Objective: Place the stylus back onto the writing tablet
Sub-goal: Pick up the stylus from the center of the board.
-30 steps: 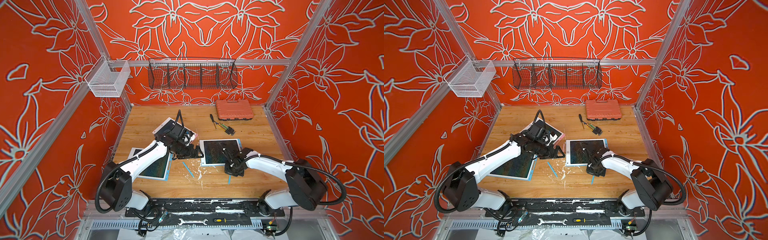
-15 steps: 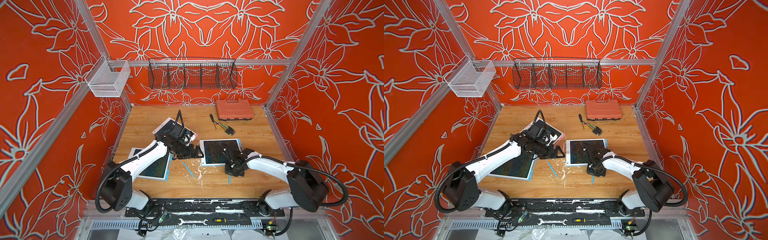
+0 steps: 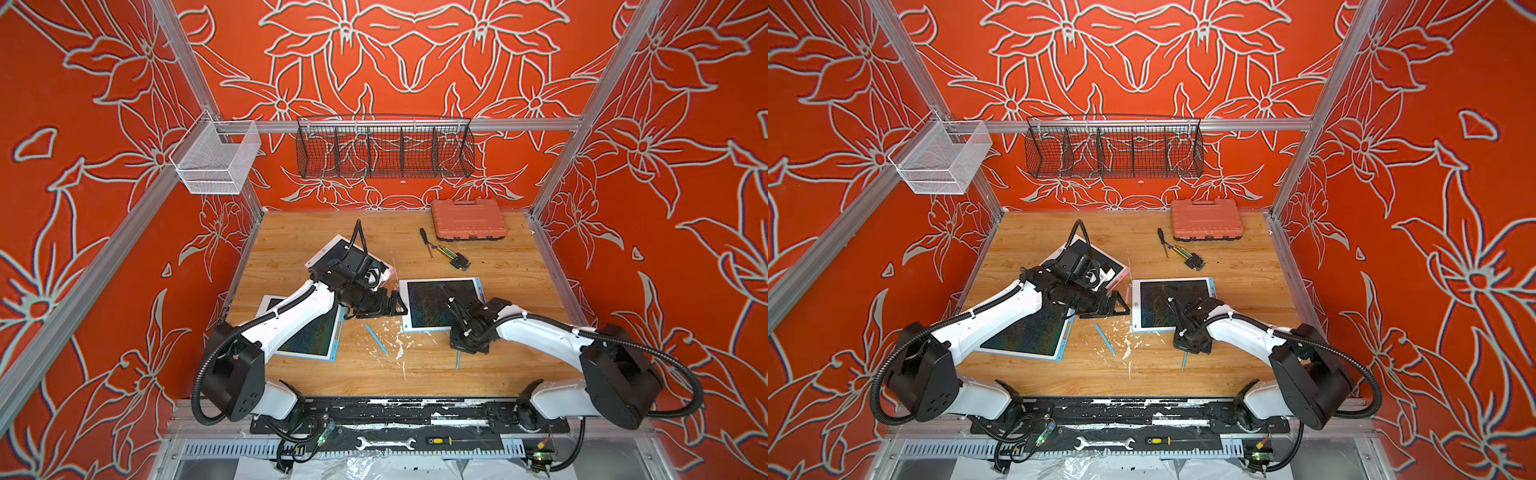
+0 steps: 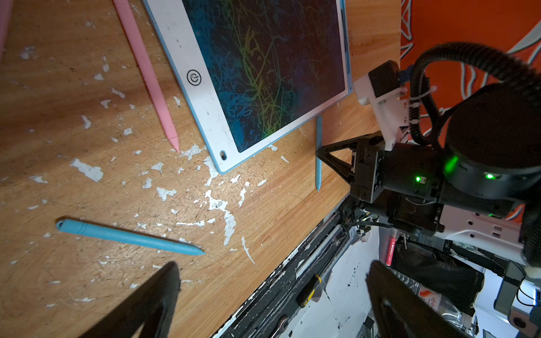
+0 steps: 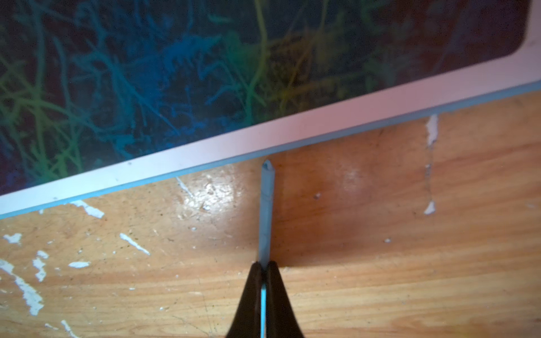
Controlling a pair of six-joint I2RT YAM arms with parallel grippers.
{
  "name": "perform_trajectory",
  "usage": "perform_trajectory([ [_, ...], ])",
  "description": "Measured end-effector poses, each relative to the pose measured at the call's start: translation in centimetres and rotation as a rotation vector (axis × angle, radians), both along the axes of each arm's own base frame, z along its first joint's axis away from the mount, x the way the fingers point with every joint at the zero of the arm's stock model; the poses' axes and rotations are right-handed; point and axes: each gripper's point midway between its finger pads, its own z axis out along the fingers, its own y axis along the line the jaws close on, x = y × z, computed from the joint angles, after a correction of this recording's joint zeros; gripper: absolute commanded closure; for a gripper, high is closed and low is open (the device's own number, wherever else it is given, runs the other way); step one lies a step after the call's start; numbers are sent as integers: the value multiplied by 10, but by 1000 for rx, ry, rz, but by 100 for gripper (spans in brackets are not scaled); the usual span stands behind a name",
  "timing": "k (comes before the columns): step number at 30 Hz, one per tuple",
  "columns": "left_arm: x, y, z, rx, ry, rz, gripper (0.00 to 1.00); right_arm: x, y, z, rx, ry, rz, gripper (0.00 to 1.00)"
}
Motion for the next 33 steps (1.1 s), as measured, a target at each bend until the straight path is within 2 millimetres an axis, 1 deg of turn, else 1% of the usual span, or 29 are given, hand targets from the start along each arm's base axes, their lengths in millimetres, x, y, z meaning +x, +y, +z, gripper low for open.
perform_trajectory([
  [6,0,0,0,-2,-2,0,3,-2,-1,0,-2,4,0,98],
  [15,0,0,0,-2,-2,0,3,-1,2,-1,0,17,3,95],
  [21,1,0,0,-2,-2,2,3,-1,2,-6,-6,34,4,89],
  [25,2,1,0,-2,-2,7,3,0,5,-7,3,35,6,88],
  [28,2,1,0,-2,-2,7,3,0,5,-8,2,37,6,89],
  [33,2,1,0,-2,-2,7,3,0,5,-8,1,36,8,95],
])
